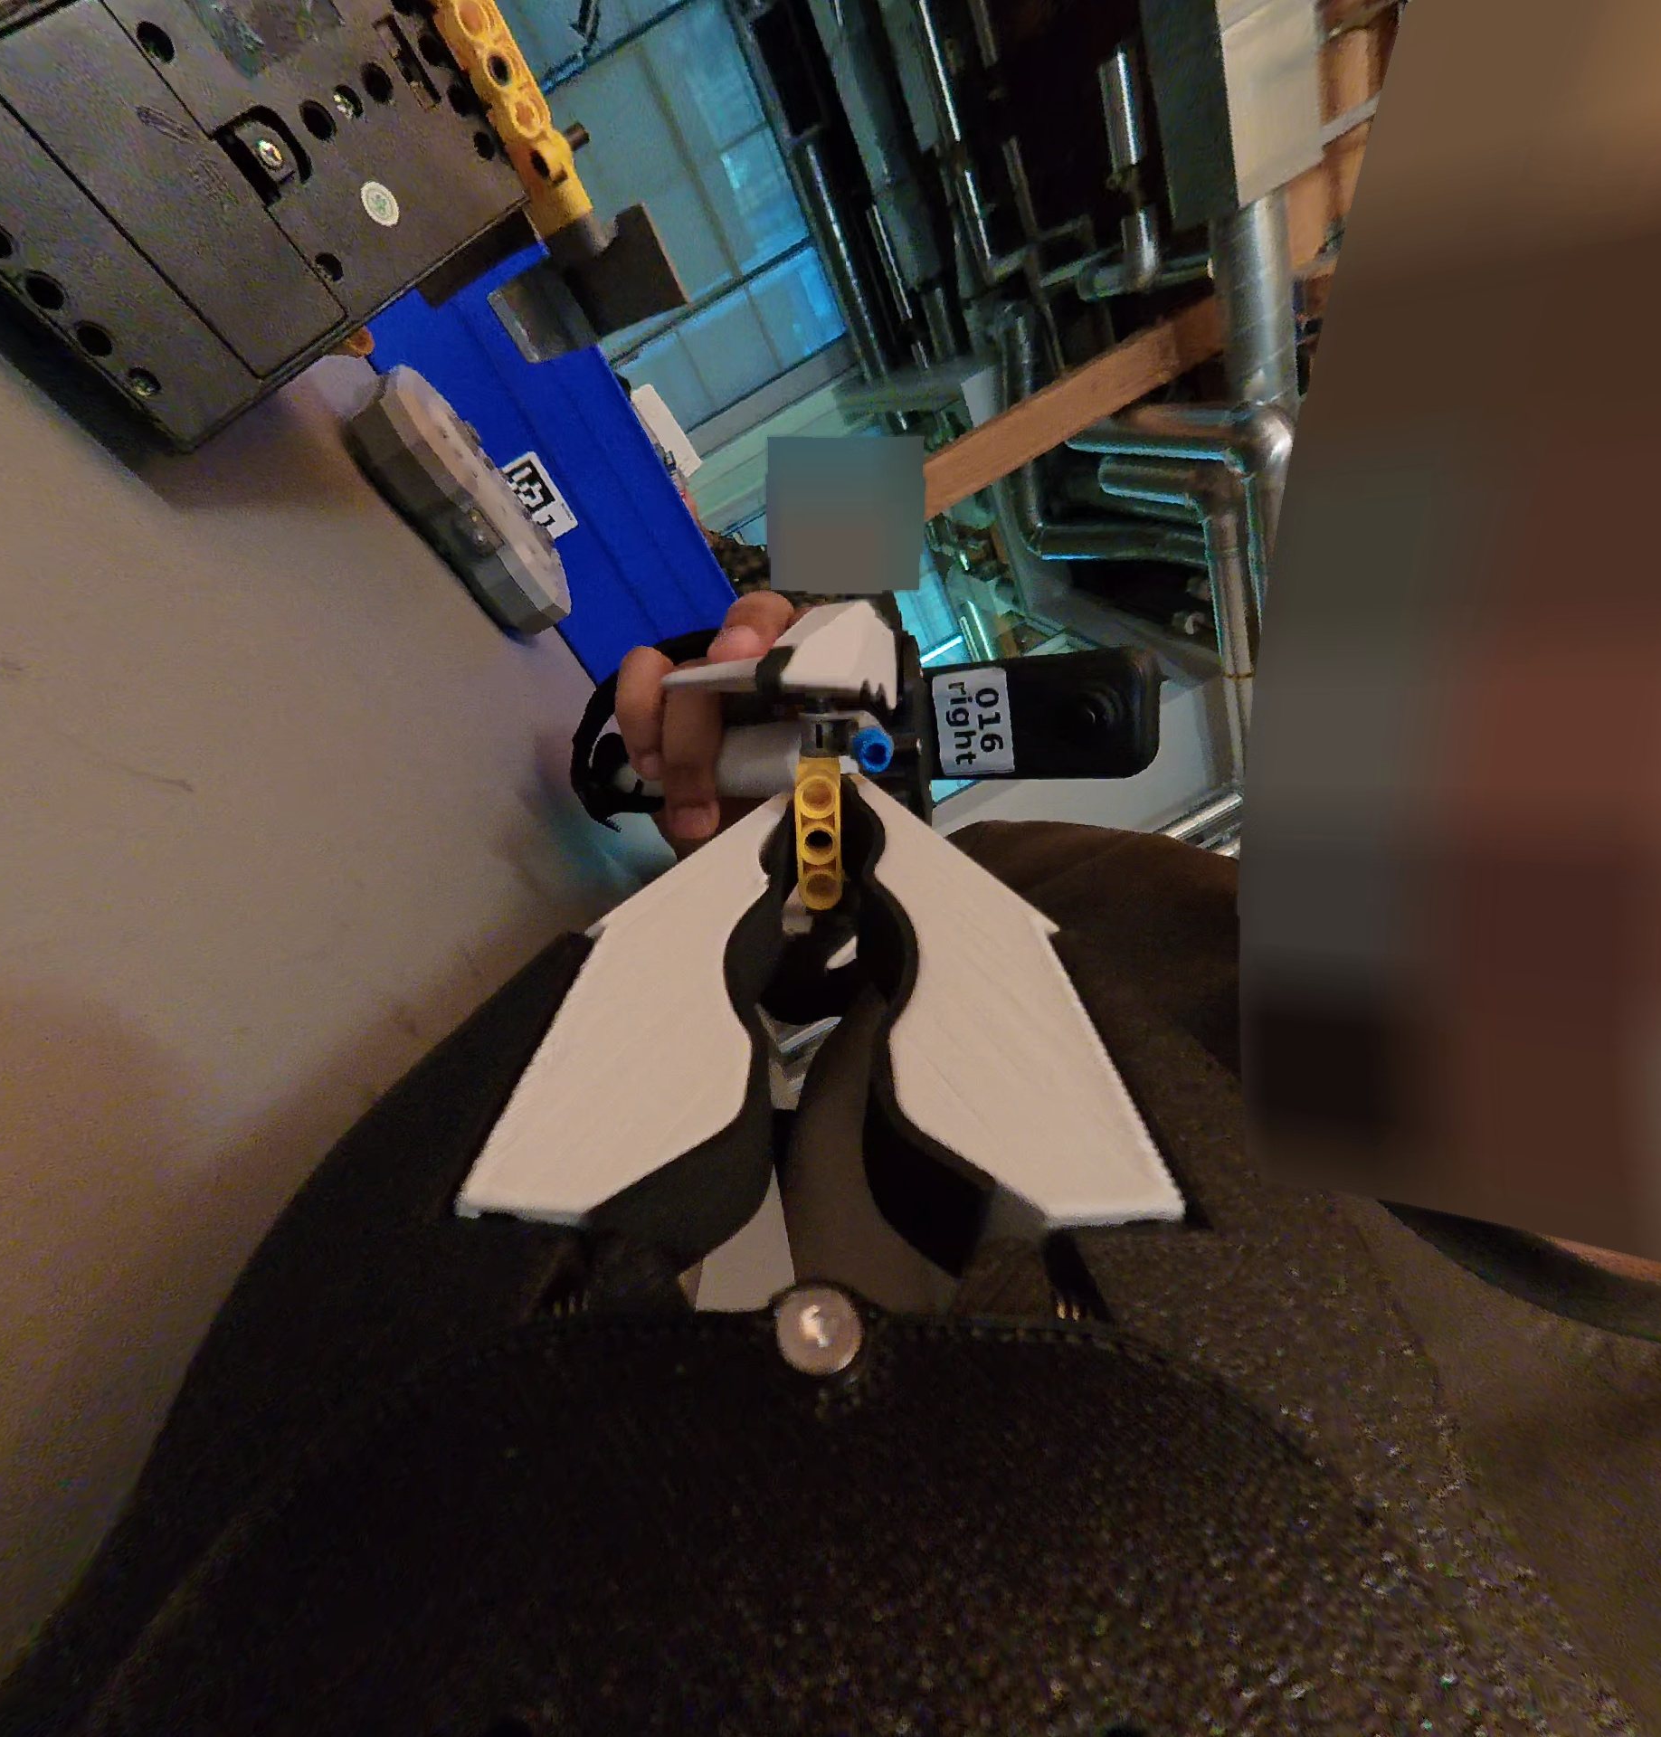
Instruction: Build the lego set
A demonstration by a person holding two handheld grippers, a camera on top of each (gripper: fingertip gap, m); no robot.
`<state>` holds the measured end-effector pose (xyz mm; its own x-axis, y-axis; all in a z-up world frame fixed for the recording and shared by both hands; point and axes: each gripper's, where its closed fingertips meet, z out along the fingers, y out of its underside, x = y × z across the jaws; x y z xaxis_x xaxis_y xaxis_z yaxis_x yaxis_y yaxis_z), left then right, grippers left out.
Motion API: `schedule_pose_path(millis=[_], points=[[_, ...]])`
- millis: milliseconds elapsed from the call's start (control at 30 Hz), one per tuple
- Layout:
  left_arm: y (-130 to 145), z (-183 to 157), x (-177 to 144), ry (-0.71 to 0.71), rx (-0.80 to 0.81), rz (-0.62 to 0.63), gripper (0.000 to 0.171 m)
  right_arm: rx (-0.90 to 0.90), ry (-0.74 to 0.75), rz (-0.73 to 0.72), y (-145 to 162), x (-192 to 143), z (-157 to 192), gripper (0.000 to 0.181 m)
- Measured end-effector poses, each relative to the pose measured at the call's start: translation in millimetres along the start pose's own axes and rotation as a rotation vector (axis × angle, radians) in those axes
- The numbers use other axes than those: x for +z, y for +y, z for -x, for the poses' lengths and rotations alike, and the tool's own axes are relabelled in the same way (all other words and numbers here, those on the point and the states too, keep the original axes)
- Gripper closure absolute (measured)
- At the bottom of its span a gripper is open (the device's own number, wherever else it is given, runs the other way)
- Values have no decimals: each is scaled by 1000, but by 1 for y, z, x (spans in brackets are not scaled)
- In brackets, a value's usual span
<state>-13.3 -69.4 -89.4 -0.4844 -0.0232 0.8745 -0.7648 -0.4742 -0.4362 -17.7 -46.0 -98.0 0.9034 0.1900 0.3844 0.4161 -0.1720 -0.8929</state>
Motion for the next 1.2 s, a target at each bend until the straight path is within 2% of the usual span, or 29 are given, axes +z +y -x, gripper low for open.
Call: schedule_pose_path(millis=[200,433,733,767,833,933,1033,1200], points=[[3,2,2,-10,-5,15,169,-81,56,-45,-9,-6,-5,123],[7,2,4,-25,10,40,170,-140,43,-20,-9,-3,4,139],[12,0,7,-13,9,61,168,-122,18,-1,-9,-6,7,141],[12,-1,7,-12,9,61,159,-121,20,0,-10,-7,6,141],[11,0,6,-17,-1,60,129,-102,21,-6,-12,-8,5,141],[0,-2,-1,-41,28,24,109,-50,20,-25,-14,-12,-1,141],[-18,-9,-15,-84,125,-35,106,27,8,-55,-17,-17,-8,142],[-54,-24,-45,-212,380,-169,106,131,-24,-97,-22,-22,-14,142]])
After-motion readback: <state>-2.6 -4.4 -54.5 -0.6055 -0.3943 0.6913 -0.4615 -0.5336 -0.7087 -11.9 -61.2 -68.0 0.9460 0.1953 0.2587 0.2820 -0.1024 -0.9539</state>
